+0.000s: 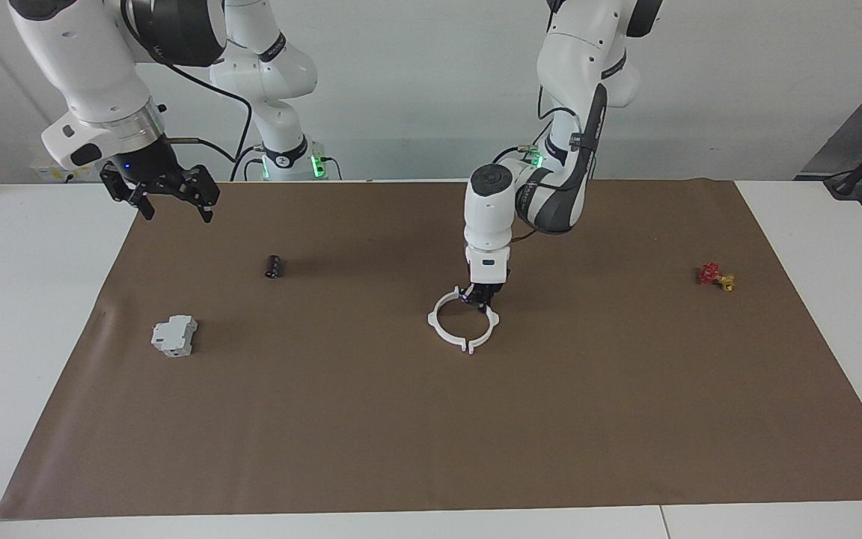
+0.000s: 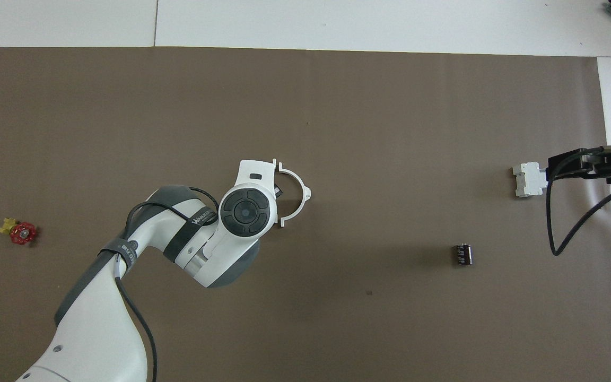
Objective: Assemble drain pipe with both arms
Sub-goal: 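Press the held clamp half against the placed half with the left gripper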
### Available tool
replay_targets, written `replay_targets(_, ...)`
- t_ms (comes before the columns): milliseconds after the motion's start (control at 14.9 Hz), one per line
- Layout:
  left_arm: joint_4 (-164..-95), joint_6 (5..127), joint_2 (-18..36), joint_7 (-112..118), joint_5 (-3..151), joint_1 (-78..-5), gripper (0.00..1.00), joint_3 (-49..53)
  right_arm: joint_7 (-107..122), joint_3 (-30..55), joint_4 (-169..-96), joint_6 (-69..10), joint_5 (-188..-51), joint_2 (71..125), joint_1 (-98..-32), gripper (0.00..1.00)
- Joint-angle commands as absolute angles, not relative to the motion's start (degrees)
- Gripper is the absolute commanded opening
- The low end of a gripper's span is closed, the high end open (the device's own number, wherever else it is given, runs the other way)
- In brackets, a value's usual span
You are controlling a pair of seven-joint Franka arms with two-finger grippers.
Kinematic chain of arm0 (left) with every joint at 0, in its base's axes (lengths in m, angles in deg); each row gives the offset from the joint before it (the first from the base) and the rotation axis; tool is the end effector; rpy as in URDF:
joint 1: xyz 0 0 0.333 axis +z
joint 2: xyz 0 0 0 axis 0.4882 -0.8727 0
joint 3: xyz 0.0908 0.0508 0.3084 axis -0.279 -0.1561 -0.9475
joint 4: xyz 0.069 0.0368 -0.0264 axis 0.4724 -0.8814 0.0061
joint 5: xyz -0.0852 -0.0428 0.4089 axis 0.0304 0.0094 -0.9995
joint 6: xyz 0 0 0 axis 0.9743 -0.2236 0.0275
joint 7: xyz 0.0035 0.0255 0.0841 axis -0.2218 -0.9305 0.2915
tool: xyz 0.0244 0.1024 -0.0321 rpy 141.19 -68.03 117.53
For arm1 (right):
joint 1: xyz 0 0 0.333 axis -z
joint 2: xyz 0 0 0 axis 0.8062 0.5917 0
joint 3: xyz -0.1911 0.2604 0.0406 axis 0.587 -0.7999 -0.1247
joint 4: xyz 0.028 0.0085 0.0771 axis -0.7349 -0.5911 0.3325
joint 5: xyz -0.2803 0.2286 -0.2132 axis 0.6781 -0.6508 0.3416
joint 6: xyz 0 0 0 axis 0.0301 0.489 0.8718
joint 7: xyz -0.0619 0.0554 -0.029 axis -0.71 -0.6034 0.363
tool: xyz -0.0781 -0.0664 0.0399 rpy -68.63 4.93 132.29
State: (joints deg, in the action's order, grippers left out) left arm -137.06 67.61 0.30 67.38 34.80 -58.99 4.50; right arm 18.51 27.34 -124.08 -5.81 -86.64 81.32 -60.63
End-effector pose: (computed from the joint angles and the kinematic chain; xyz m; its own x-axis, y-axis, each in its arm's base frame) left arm 0.5130 -0.3609 0.2819 0.8119 0.5633 0.1533 0.5633 -0.8249 0.0478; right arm 0.5780 -0.0136 0.6062 0.9978 -0.0670 0.0026 -0.0670 -0.9972 0.0336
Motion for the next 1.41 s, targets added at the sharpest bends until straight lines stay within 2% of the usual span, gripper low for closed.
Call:
replay_targets(0, -135.8, 66.6, -0.6, 68.6, 33.1, -60.2, 0.00, 3.6, 18.7, 27.1, -124.4, -5.3, -86.2, 80.7, -60.3, 1.00)
replay_targets(538, -135.8, 66.7, -0.7, 68.5, 33.0, -60.0, 0.00, 3.6, 18.7, 27.0, -124.4, -5.3, -86.2, 80.7, -60.3, 1.00)
replay_targets(605, -135.8, 66.8, -0.7, 68.5, 33.0, -60.0, 0.09, 3.6, 18.7, 27.0, -124.4, -5.3, -86.2, 80.7, -60.3, 1.00)
replay_targets(672, -135.8, 66.8, -0.7, 68.5, 33.0, -60.0, 0.30, 3.6, 18.7, 27.1, -124.4, -5.3, -86.2, 80.7, -60.3, 1.00)
replay_targets(807, -135.8, 66.9, -0.7, 68.5, 33.0, -60.0, 0.67, 3.6, 18.7, 27.1, -124.4, -5.3, -86.2, 80.7, -60.3, 1.00)
replay_targets(874, -135.9, 67.0, -0.7, 68.5, 33.0, -60.0, 0.93, 3.6, 18.7, 27.0, -124.4, -5.3, -86.2, 80.7, -60.3, 1.00)
replay_targets(941, -135.9, 67.0, -0.7, 68.5, 33.0, -60.0, 1.00, 3.6, 18.7, 27.1, -124.4, -5.3, -86.2, 80.7, -60.3, 1.00)
replay_targets(1345, -135.8, 66.3, -0.6, 68.5, 33.0, -60.0, 1.00, 3.6, 18.7, 27.1, -124.4, -5.3, -86.2, 80.7, -60.3, 1.00)
